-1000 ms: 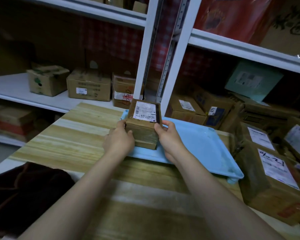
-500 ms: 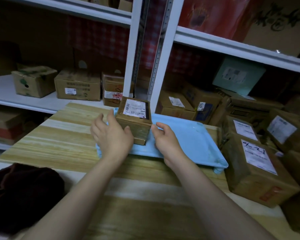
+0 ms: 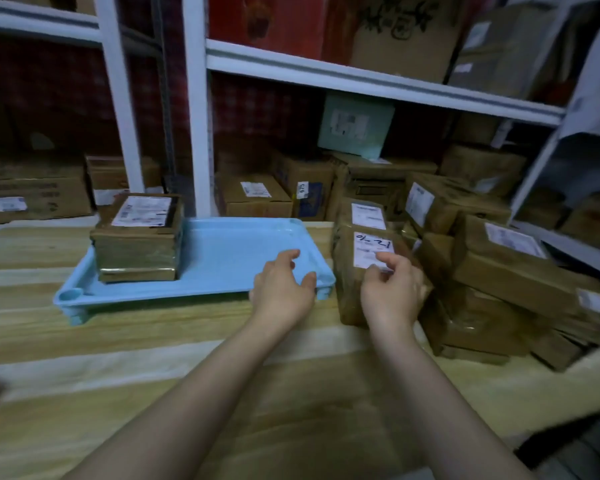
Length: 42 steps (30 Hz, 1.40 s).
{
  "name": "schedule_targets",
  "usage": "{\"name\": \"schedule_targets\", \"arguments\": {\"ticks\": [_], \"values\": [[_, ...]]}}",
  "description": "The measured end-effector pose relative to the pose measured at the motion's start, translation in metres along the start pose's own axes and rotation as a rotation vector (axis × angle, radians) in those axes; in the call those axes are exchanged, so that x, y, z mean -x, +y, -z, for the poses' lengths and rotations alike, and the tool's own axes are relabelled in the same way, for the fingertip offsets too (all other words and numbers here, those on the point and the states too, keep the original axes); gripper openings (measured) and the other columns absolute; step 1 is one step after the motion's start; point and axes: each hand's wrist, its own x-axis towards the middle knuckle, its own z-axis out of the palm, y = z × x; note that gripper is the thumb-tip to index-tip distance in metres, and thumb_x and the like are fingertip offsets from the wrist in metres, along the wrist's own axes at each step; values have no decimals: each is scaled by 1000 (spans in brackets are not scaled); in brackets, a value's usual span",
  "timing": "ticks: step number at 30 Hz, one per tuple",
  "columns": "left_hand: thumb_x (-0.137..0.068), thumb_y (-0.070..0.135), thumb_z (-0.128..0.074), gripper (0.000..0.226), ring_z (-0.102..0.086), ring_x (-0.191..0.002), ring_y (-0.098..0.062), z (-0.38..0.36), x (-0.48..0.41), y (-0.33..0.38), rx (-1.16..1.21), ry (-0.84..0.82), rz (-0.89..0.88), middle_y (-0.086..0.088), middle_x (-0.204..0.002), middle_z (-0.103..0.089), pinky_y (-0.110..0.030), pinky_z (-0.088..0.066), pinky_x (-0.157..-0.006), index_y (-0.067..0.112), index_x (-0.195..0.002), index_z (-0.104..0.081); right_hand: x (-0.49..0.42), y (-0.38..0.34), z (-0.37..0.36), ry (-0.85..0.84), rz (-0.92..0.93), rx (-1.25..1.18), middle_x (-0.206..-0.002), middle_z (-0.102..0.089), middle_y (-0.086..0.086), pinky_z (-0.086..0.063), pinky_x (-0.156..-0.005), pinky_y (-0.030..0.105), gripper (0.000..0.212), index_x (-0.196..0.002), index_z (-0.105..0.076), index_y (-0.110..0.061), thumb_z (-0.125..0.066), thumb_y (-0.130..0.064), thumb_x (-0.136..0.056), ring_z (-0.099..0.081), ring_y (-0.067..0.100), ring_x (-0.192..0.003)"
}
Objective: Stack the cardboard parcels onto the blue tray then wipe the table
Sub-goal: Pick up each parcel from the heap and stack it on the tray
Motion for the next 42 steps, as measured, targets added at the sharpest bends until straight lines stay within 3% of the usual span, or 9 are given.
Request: {"name": "schedule_targets", "arguments": {"ticks": [7,13,16,20,26,32,34,36,42], "values": [[-99,27,-51,47,-47,-130,-19,-56,9,30,246,-272,113,0,-143,-49,-24,-36,-102,17,-145,-42,-19,33,37,-126,55,321,-162,-18,16,-22,-118,40,63,-151,-32,-14,-54,-33,-95,-15,33,-146],[-97,30,-49,40,-57,-121,-23,-66,5,22,304,-344,133,3,-133,-60,-41,-44,-106,26,-137,-52,-21,34,40,-215,31,181,-159,-26,15,-23,-115,39,68,-155,-22,-12,-53,-34,-98,-24,37,-143],[-99,26,-48,34,-63,-107,-19,-63,3,20,403,-321,149,2,-121,-66,-40,-49,-100,24,-132,-55,-18,31,44,-172,63,53,-159,-27,10,-23,-115,36,64,-154,-24,-11,-52,-28,-99,-24,32,-145],[-101,24,-46,25,-55,-70,-19,-58,4,24,538,-254,168,-2,-88,-63,-38,-50,-73,15,-122,-56,-13,23,46,-113,169,-27,-156,-29,9,-21,-114,30,60,-152,-29,-10,-53,-25,-99,-24,27,-144],[-101,25,-46,25,-62,-106,-22,-44,2,30,638,-137,117,-2,-123,-62,-32,-54,-82,19,-124,-53,-6,16,42,-37,128,-151,-139,-33,6,-20,-102,15,58,-153,-32,-11,-51,-27,-101,-34,24,-133],[-99,25,-50,17,-64,-106,-17,-17,0,27,663,-55,36,2,-121,-63,-32,-56,-89,25,-113,-60,4,8,32,-23,1,-439,-130,-39,1,-44,-106,33,36,-134,-54,-24,-50,-35,-100,-57,7,-104],[-99,28,-50,18,-64,-106,-15,-10,1,24,663,-38,30,3,-120,-62,-33,-55,-91,26,-114,-61,8,4,27,-45,-57,-546,-128,-47,-1,-50,-101,43,26,-114,-57,-43,-53,-54,-91,-60,6,-100],[-99,30,-50,20,-63,-107,-14,-3,1,22,657,-22,36,4,-120,-62,-35,-54,-94,26,-115,-60,8,6,20,-75,-128,-639,-124,-58,-1,-53,-97,49,29,-98,-58,-48,-51,-68,-78,-64,13,-105],[-99,26,-49,15,-63,-104,-14,6,1,15,636,28,31,7,-117,-64,-39,-52,-96,23,-107,-61,12,2,17,-162,-223,-754,-118,-66,-1,-52,-99,51,17,-108,-58,-32,-47,-42,-101,-64,18,-110]]}}
